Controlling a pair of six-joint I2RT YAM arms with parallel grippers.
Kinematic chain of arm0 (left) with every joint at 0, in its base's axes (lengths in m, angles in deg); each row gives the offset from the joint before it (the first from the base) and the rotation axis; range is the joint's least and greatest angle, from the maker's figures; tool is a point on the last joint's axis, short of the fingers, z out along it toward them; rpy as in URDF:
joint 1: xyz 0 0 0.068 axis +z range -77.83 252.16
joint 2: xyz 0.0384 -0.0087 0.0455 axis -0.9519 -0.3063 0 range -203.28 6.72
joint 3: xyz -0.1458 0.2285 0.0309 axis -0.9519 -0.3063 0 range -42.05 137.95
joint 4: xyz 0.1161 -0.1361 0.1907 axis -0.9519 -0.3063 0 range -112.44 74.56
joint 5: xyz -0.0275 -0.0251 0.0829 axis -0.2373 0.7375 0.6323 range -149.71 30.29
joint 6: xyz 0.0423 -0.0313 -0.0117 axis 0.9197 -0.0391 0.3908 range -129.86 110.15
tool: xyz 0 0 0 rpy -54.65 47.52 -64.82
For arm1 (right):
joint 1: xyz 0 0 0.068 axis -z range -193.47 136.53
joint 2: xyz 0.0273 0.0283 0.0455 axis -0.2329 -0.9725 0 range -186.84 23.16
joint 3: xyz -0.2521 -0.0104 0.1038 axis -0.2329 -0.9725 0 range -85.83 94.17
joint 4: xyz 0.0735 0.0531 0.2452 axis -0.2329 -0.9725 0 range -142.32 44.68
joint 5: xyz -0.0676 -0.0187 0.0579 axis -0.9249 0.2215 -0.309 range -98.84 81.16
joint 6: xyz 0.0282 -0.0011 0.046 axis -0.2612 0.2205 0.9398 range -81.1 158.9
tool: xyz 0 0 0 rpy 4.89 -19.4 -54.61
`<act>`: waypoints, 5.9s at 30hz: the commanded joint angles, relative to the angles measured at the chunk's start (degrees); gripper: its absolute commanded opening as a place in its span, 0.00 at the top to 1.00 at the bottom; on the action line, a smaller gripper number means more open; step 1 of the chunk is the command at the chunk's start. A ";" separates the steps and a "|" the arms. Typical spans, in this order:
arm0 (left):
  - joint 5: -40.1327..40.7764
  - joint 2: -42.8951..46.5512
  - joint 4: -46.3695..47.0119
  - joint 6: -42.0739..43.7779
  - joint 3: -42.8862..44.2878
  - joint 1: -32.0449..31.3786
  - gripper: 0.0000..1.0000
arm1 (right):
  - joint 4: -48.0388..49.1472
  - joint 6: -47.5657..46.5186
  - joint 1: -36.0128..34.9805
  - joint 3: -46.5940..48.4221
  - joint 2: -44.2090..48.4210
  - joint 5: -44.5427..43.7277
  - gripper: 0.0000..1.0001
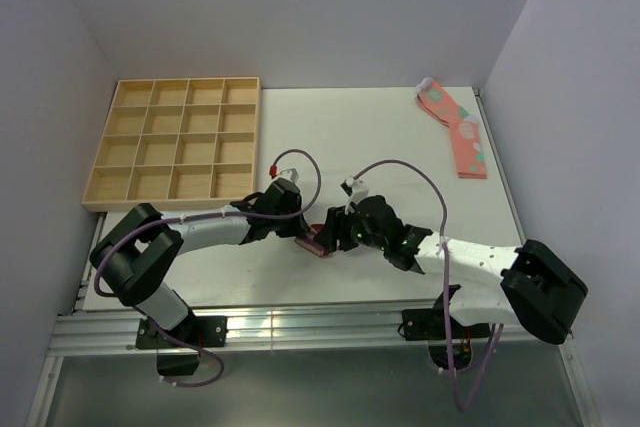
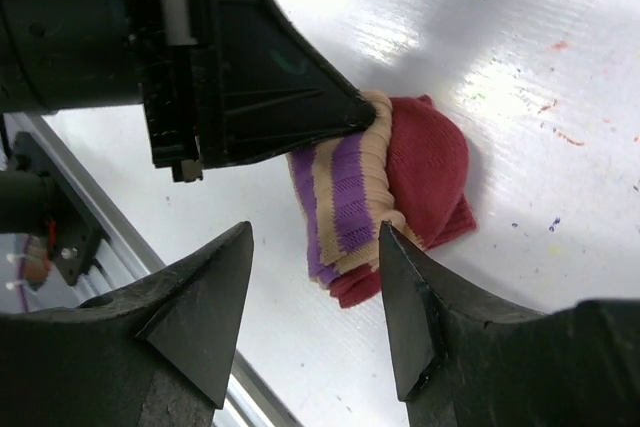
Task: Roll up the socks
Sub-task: Roll the sock at the center of the board, then pick up the sock at the center of the board.
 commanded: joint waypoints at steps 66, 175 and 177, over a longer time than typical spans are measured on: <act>7.25 27.77 -0.33 -11.56 -22.10 -1.59 0.26 | -6.88 10.45 4.95 7.01 -30.87 7.06 1.00; 24.92 23.65 27.97 -28.71 -33.35 -12.67 0.65 | 54.57 60.64 4.24 2.79 -49.69 42.83 1.00; 24.66 23.56 27.97 -28.70 -33.26 -12.67 0.81 | 52.54 58.97 3.98 3.22 -48.90 42.66 1.00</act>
